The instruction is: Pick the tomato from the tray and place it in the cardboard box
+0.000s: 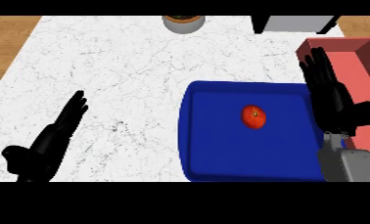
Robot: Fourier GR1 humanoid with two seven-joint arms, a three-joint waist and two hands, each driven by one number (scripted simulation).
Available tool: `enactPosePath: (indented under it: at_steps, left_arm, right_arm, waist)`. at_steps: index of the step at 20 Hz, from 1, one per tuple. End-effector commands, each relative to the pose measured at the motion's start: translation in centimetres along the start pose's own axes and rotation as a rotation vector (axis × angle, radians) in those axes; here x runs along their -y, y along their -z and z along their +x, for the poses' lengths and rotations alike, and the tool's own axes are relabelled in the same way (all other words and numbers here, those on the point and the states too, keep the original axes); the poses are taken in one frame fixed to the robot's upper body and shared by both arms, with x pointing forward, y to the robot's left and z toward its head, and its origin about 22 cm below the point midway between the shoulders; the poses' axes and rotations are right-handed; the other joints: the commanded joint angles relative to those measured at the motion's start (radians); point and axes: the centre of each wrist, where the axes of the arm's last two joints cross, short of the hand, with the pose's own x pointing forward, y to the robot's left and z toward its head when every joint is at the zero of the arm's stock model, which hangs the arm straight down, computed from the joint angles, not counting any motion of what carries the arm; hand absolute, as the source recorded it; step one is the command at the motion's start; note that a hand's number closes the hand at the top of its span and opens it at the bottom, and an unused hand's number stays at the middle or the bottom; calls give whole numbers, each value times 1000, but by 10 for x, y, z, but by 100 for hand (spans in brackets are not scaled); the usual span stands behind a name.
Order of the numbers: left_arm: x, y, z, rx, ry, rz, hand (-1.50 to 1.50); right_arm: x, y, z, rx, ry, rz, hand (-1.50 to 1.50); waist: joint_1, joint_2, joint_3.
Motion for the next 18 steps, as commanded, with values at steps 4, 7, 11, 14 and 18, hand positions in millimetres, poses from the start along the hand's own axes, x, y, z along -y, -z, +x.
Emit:
enactPosePath:
  at_steps: [4, 7, 11, 14, 18]
  left_arm:
    - [-13, 9, 20, 37, -129, 165, 0]
    - [-8, 16, 30, 110, -157, 183, 0]
    - [-5, 27, 36, 81, -230, 196, 0]
    - [4, 35, 40, 71, -223, 176, 0]
    - [17, 36, 38, 87, -234, 160, 0]
  right_arm:
    - [71, -44, -5, 32, -89, -543, 150]
    - [132, -99, -42, -257, -628, -527, 150]
    - [81, -135, -70, -126, -513, -913, -150]
    - [56, -149, -59, -22, -618, -813, -150]
    - [64, -154, -19, -161, -729, -656, -150]
  waist:
    - [-74, -9, -16]
    - [-86, 47, -39]
    - [-62, 2, -17]
    - [-41, 2, -17]
    - [-30, 5, -20]
